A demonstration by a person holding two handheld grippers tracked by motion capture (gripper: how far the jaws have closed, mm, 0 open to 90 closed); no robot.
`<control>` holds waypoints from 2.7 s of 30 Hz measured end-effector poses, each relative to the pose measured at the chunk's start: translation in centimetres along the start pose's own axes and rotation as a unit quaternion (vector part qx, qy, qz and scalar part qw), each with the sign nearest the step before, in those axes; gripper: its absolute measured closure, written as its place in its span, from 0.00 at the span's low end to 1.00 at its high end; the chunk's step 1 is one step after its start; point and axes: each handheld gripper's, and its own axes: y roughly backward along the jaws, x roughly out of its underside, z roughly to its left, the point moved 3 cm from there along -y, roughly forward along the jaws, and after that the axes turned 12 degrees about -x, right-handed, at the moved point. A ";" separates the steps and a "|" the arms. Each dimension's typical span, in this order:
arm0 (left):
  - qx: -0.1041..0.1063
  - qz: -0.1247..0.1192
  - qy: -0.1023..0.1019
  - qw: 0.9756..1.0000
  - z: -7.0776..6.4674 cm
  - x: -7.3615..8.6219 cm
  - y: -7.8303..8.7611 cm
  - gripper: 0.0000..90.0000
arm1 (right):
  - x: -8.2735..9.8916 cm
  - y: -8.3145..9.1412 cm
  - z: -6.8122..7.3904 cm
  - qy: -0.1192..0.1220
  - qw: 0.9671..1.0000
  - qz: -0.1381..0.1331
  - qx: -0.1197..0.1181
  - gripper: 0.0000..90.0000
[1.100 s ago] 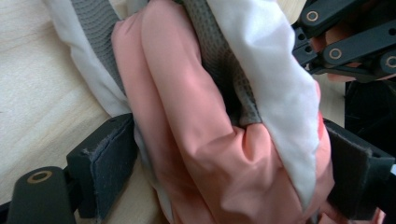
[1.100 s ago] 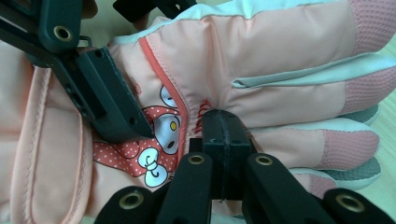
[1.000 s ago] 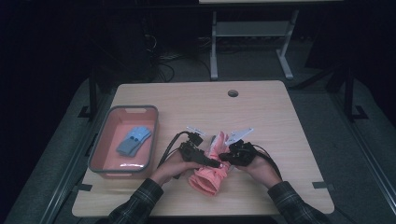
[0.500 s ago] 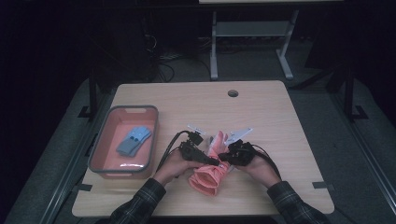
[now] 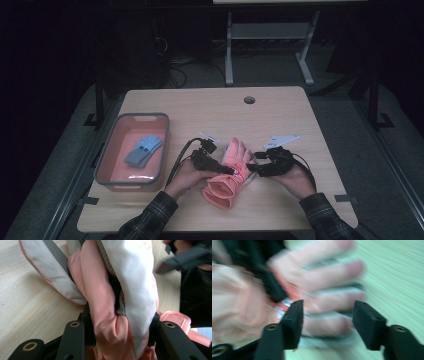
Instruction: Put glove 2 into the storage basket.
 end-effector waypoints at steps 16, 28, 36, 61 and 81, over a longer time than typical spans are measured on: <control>-0.020 -0.021 -0.024 0.999 -0.6 -0.6 2.4 0.66 | 3.6 -1.2 -4.9 -0.070 0.992 0.013 0.107 0.21; -0.047 -0.048 -0.029 0.997 -0.8 -1.4 4.9 0.66 | 3.9 -1.7 -5.0 -0.053 0.991 -0.003 0.125 0.14; -0.057 -0.056 -0.022 0.997 -0.5 -1.9 7.2 0.66 | 3.9 -1.7 -5.0 -0.054 0.991 -0.003 0.126 0.14; -0.080 -0.103 0.025 0.991 2.8 -1.8 16.2 0.65 | 3.8 -1.7 -5.1 -0.054 0.991 -0.005 0.126 0.15; -0.136 -0.139 0.094 0.976 8.5 2.3 24.0 0.65 | 3.8 -1.7 -5.1 -0.050 0.991 -0.005 0.127 0.15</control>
